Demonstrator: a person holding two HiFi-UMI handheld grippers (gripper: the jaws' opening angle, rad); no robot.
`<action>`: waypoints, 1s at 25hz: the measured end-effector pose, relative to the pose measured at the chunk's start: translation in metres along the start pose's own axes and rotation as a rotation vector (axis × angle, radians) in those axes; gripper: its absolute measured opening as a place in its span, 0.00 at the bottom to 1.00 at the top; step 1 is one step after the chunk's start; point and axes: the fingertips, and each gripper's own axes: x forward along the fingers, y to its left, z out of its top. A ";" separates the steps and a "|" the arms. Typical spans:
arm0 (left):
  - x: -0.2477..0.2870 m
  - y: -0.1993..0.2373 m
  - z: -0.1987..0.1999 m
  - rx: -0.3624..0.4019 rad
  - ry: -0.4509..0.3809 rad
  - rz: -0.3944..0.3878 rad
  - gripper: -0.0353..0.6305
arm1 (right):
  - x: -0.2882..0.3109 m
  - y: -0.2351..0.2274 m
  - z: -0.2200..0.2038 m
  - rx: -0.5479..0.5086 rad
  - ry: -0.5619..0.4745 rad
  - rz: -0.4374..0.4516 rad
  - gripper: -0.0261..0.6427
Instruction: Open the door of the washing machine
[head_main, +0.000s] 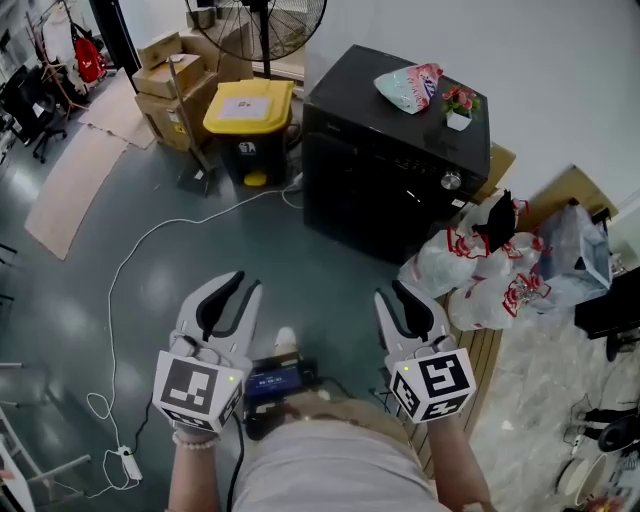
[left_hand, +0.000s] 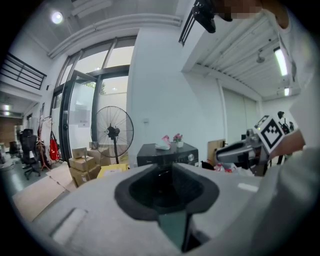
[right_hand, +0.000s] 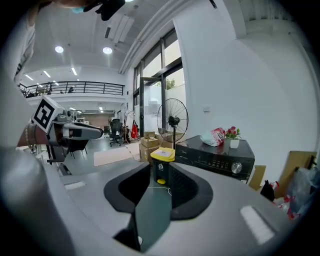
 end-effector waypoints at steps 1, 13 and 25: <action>0.006 0.006 0.001 0.001 0.004 -0.007 0.18 | 0.007 -0.001 0.002 0.002 0.005 -0.005 0.19; 0.083 0.084 0.008 0.043 0.038 -0.129 0.18 | 0.101 -0.023 0.026 0.058 0.042 -0.075 0.19; 0.149 0.141 0.004 0.017 0.068 -0.227 0.18 | 0.168 -0.045 0.036 0.076 0.076 -0.156 0.19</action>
